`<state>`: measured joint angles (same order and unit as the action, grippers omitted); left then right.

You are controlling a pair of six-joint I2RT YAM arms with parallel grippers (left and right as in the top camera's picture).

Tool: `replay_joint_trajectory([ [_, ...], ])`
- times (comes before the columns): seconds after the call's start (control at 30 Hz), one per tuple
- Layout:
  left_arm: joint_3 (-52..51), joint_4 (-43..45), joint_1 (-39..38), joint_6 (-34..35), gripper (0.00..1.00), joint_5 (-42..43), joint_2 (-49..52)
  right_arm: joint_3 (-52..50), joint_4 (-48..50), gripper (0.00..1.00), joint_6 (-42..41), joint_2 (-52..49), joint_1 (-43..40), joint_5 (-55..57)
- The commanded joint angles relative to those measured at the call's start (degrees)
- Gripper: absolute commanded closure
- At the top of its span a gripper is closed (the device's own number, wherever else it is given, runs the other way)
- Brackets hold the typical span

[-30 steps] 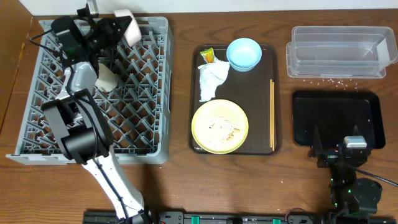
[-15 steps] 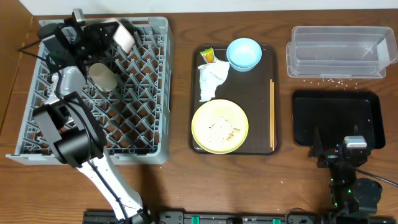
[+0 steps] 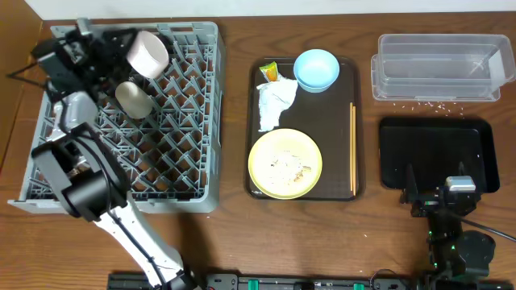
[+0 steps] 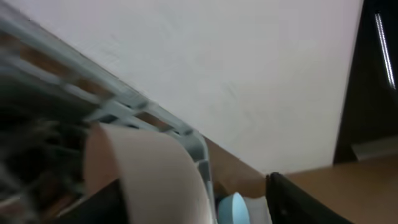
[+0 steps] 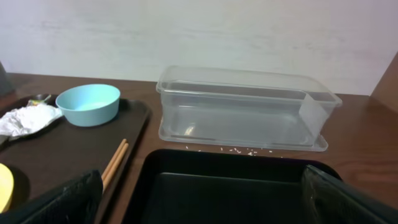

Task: Sort waste into correct bins and load items into the dishwasher
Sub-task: 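Place the pink bowl in the rack and release the left gripper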

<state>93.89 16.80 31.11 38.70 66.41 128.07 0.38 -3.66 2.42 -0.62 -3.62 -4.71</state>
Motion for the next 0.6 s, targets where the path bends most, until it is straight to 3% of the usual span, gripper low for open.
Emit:
replay_joint_trajectory([
  [0.0,0.1,-0.3,3.7,-1.0,0.31,-1.6,-0.9,-0.1,-0.2,0.01,0.9,0.3,-0.5,-0.2],
  [0.2,0.1,-0.4,7.8,-1.0,0.25,-1.6,-1.5,-0.1,-0.2,0.01,0.9,0.3,-0.5,-0.2],
  [0.33,0.1,-1.6,9.6,-1.0,0.28,-1.5,-1.7,-0.1,-0.2,0.01,0.9,0.3,-0.5,-0.2],
  [0.37,0.1,-1.8,9.9,-1.0,0.33,-1.5,-1.9,-0.1,-0.2,0.01,0.9,0.3,-0.5,-0.2],
  [0.5,0.1,-3.3,10.1,-2.3,0.82,-1.6,-4.4,-0.1,-0.2,0.01,0.9,0.3,-0.5,-0.2],
  [0.53,0.1,-4.0,9.9,-3.5,0.91,-1.7,-5.3,-0.1,-0.2,0.01,0.9,0.3,-0.5,-0.2],
  [0.57,0.1,-5.6,9.5,-5.2,0.92,-2.6,-6.7,-0.1,-0.2,0.01,0.9,0.3,-0.5,-0.2],
])
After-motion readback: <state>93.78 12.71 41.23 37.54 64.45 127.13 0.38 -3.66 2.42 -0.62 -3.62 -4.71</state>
